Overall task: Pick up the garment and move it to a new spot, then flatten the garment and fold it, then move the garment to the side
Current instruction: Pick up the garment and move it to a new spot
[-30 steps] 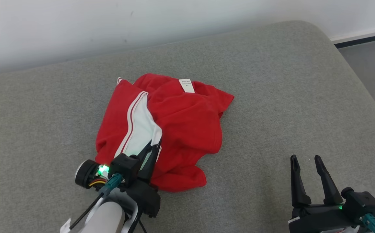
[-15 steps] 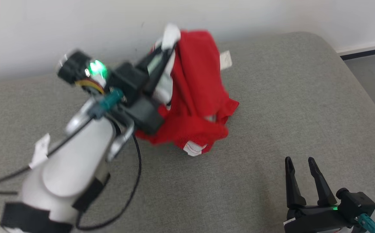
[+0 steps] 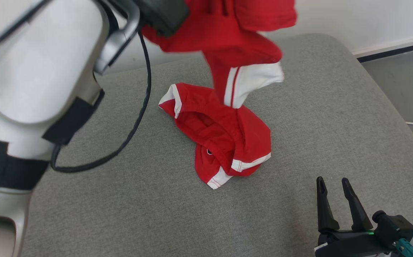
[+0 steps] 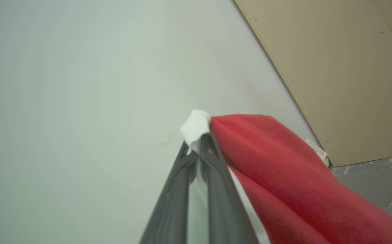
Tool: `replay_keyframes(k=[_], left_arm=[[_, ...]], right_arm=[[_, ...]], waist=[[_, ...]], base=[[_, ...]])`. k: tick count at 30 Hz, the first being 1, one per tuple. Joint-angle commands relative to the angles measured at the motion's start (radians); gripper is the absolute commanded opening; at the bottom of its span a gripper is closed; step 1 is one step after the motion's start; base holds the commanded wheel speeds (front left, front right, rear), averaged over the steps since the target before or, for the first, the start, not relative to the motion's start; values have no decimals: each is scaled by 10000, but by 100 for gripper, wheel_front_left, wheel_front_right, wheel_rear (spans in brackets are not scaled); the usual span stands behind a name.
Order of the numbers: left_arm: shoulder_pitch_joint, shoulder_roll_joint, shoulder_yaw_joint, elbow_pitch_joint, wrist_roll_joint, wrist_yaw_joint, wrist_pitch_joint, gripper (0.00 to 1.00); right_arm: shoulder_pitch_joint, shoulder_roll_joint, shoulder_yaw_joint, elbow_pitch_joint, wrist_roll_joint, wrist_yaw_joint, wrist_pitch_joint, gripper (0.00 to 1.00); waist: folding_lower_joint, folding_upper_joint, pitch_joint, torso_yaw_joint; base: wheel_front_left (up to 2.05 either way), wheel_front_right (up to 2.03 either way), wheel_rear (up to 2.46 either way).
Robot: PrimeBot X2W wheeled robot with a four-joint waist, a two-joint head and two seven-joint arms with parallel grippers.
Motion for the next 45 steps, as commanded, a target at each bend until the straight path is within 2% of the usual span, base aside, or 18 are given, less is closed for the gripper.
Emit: replay_keyframes(k=[1, 9, 16, 22, 33, 34, 45], left_arm=[[-179, -16, 12, 113, -75, 24, -72, 0], [-896, -26, -188, 867, -499, 24, -676, 0], [-989, 114, -234, 1252, -625, 24, -990, 0], [-681, 585, -54, 1410, -759, 93, -1166, 0], [390, 1988, 576, 1177, -1110, 595, -1515, 0], [390, 1988, 576, 1177, -1110, 595, -1515, 0], [1572, 2992, 1242, 1156, -1517, 1010, -1845, 0]], right_arm=[[-2, -16, 7, -13, 94, 34, -2, 100], [51, -16, -126, -64, 99, 34, -2, 100], [-68, -16, -234, -242, -168, 34, -2, 100], [-126, -14, -354, -472, -471, 34, -4, 100], [-442, -17, -516, -1098, -1387, 34, -4, 100], [-442, -17, -516, -1098, -1387, 34, -4, 100], [-501, -22, -452, -1394, -2161, 34, 20, 100]], waist=[[-1, -1, 17, -28], [-1, -1, 207, 70], [-1, -1, 350, 639], [-1, -1, 571, 1607], [-1, -1, 1118, 3836], [-1, -1, 1118, 3836], [-1, -1, 1416, 5618]], base=[[0, 0, 0], [0, 0, 0], [0, 0, 0], [0, 0, 0], [0, 0, 0], [0, 0, 0], [0, 0, 0]])
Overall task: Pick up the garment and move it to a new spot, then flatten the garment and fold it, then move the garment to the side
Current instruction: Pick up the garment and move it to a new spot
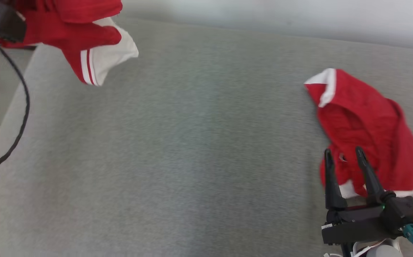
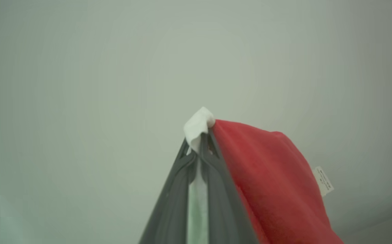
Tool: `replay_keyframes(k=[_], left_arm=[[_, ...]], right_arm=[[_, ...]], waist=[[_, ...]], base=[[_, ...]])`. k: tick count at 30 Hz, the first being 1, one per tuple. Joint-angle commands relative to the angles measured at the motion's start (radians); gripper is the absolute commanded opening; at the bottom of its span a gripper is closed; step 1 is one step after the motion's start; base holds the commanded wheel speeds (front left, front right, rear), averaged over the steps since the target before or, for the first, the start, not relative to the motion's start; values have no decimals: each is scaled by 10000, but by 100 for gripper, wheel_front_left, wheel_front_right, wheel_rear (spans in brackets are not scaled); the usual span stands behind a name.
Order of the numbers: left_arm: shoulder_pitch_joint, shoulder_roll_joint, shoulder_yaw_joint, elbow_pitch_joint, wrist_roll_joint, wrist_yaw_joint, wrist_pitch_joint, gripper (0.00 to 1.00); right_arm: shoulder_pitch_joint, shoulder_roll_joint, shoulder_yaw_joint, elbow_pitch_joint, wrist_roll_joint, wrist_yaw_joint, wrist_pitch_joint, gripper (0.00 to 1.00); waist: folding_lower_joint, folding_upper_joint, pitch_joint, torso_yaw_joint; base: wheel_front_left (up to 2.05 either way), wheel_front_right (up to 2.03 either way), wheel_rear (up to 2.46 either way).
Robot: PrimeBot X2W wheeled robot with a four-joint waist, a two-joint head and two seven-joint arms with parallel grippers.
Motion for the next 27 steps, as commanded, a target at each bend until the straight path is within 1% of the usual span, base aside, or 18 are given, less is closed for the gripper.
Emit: replay_keyframes(k=[1, 6, 9, 12, 17, 20, 23, 27], left_arm=[[254, 90, 116, -22, -106, 95, -77, 0], [692, 321, 409, 38, -299, 206, -177, 0], [883, 525, 608, 170, -314, 258, -220, 0], [958, 695, 802, 291, -343, 218, -240, 0], [720, 981, 1047, 465, -271, 32, -264, 0], [453, 1096, 1182, 590, -230, 1, -258, 0], [517, 973, 1344, 815, -420, -56, -255, 0], [1058, 673, 1551, 1026, -518, -34, -260, 0]], right_arm=[[-7, -24, -5, -74, -105, 34, 51, 100], [-80, -118, 19, -306, -336, 34, 255, 100], [-142, -160, 90, -465, -387, 34, 362, 100], [-139, -229, 140, -565, -379, 34, 455, 100], [-133, -337, 231, -739, -343, 34, 533, 100], [-193, -403, 282, -893, -395, 34, 606, 100], [-237, -442, 298, -1041, -433, 34, 697, 100], [-256, -491, 327, -1233, -481, 34, 825, 100]], waist=[[0, -1, 353, 974], [0, -1, 584, 1545], [0, -1, 686, 1716], [0, -1, 776, 1779], [0, -1, 927, 1664], [0, -1, 1087, 1430], [0, -1, 1265, 1227], [0, -1, 1491, 966]], base=[[0, 0, 0], [0, 0, 0], [0, 0, 0], [0, 0, 0], [0, 0, 0], [0, 0, 0], [0, 0, 0], [0, 0, 0]])
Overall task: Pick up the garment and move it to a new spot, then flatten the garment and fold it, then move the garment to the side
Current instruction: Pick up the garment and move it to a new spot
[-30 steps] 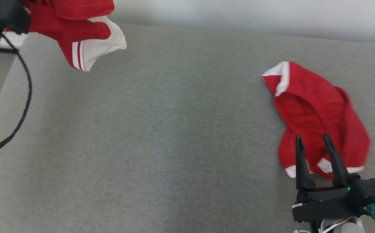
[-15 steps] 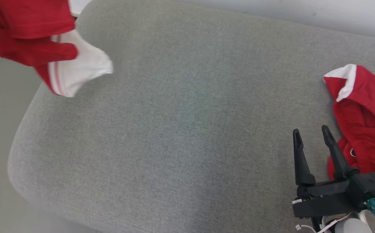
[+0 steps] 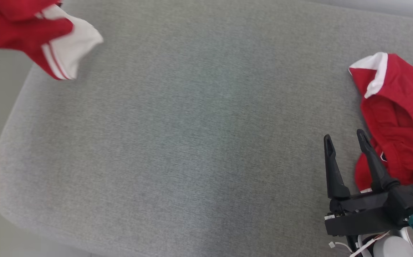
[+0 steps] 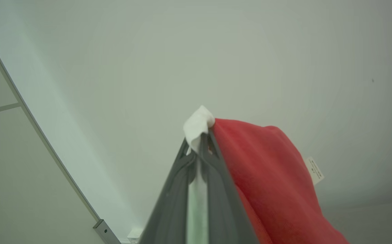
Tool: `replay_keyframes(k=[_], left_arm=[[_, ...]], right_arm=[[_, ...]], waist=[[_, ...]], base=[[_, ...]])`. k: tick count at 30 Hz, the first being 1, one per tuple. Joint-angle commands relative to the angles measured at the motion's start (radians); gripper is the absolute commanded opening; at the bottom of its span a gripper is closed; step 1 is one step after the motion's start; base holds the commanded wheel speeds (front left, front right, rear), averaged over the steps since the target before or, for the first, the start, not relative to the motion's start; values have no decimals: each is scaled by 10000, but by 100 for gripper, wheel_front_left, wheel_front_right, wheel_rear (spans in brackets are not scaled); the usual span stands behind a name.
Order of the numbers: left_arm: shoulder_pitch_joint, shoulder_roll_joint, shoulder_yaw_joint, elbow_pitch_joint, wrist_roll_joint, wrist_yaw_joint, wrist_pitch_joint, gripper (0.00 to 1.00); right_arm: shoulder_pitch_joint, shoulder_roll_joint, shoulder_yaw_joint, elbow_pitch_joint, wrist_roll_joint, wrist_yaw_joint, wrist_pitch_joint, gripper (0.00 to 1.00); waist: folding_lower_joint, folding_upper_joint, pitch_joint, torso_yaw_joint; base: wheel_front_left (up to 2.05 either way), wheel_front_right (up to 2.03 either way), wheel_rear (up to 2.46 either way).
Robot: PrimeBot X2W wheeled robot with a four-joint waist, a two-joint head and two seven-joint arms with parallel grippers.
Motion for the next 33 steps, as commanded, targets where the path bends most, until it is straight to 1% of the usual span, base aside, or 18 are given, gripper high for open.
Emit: replay_keyframes(k=[1, 6, 7, 8, 12, 16, 20, 23, 24, 25, 27, 33], left_arm=[[390, -184, 145, 108, -74, -8, -33, 0], [1325, -782, 510, 545, -72, -62, -34, 0], [1325, -782, 510, 545, -72, -62, -34, 0], [1506, -912, 582, 682, -85, -117, -34, 0], [2154, -1437, 880, 1352, 33, -234, -35, 0], [2704, -1904, 1221, 2170, 16, -441, -34, 0], [3056, -2412, 1485, 2865, 42, -623, -34, 0], [3142, -2665, 1652, 3384, 71, -737, -34, 0], [3080, -2684, 1733, 3415, 152, -744, -34, 35], [3022, -2685, 1832, 3385, 260, -743, -34, 100], [2933, -2722, 2179, 3118, 416, -719, -35, 100], [3049, -2539, 3182, 1870, 1238, -731, -33, 100]], right_arm=[[-66, -81, 36, -108, -64, 34, 63, 100], [-153, -187, 121, -410, -153, 34, 266, 100], [-153, -187, 121, -410, -153, 34, 266, 100], [-170, -216, 132, -476, -170, 34, 311, 100], [-177, -312, 255, -707, -200, 34, 473, 100], [-179, -347, 394, -883, -233, 34, 601, 100], [-170, -400, 532, -1028, -285, 34, 762, 100], [-145, -415, 642, -1119, -316, 34, 850, 100], [-147, -421, 657, -1141, -317, 34, 866, 100], [-152, -426, 675, -1157, -314, 34, 883, 100], [-128, -393, 705, -1163, -321, 34, 900, 100], [-70, -226, 927, -842, -124, 34, 640, 100]], waist=[[-1, 0, 256, -276], [-1, 0, 494, -526], [-1, 0, 494, -526], [-1, 0, 536, -564], [-1, 0, 657, -723], [-1, 0, 718, -842], [-1, 0, 771, -892], [-1, 0, 798, -892], [-1, 0, 803, -888], [-1, 0, 802, -880], [-1, 0, 756, -836], [-1, 0, 304, -823]], base=[[0, 0, 0], [0, 0, 0], [0, 0, 0], [0, 0, 0], [0, 0, 0], [0, 0, 0], [0, 0, 0], [0, 0, 0], [0, 0, 0], [0, 0, 0], [0, 0, 0], [0, 0, 0]])
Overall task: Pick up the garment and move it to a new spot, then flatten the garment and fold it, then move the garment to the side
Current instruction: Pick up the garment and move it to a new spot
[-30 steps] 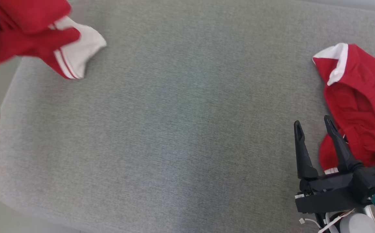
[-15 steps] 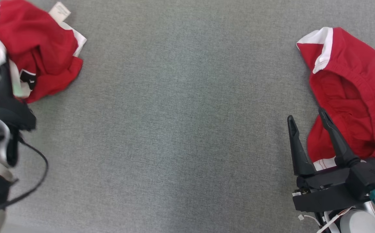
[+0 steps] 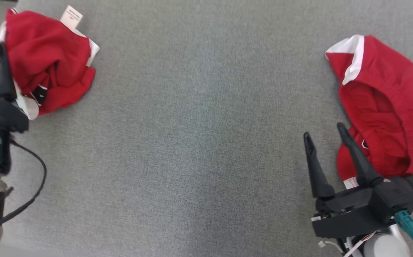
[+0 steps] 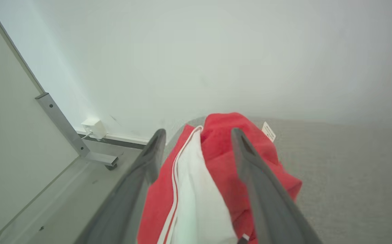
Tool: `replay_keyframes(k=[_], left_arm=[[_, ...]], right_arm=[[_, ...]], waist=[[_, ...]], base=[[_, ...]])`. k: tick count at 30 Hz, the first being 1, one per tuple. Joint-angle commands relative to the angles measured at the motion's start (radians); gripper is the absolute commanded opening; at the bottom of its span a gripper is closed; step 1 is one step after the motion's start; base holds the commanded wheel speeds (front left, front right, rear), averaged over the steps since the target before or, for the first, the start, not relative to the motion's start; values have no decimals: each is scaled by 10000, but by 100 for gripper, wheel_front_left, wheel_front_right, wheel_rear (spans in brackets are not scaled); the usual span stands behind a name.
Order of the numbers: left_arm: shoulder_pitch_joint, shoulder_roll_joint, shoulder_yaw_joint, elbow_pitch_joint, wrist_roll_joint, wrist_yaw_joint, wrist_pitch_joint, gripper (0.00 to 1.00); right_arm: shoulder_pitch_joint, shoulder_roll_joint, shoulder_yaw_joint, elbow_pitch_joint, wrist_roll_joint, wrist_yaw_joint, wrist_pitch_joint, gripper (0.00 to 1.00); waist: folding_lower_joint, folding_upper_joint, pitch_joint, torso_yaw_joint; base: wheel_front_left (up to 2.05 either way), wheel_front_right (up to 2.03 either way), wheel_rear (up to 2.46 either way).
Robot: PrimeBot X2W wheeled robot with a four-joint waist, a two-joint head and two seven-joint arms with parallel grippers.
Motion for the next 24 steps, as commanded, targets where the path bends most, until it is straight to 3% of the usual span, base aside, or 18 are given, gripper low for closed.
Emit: replay_keyframes(k=[1, 10, 24], left_arm=[[115, 6, 121, -218, 174, -7, -33, 100], [922, -207, 686, -2192, 1305, -116, -33, 100], [3021, -902, 347, -3291, 1620, -190, -32, 100]], right_arm=[[64, 56, 43, 65, 74, 34, -111, 100], [149, 362, 116, 797, 341, 34, -802, 100], [805, 621, -343, 1647, 704, 35, -1392, 100]], waist=[[0, -1, -262, -20], [0, -1, -1587, -663], [0, -1, -3219, -2795]], base=[[0, 0, 0], [0, 0, 0], [0, 0, 0]])
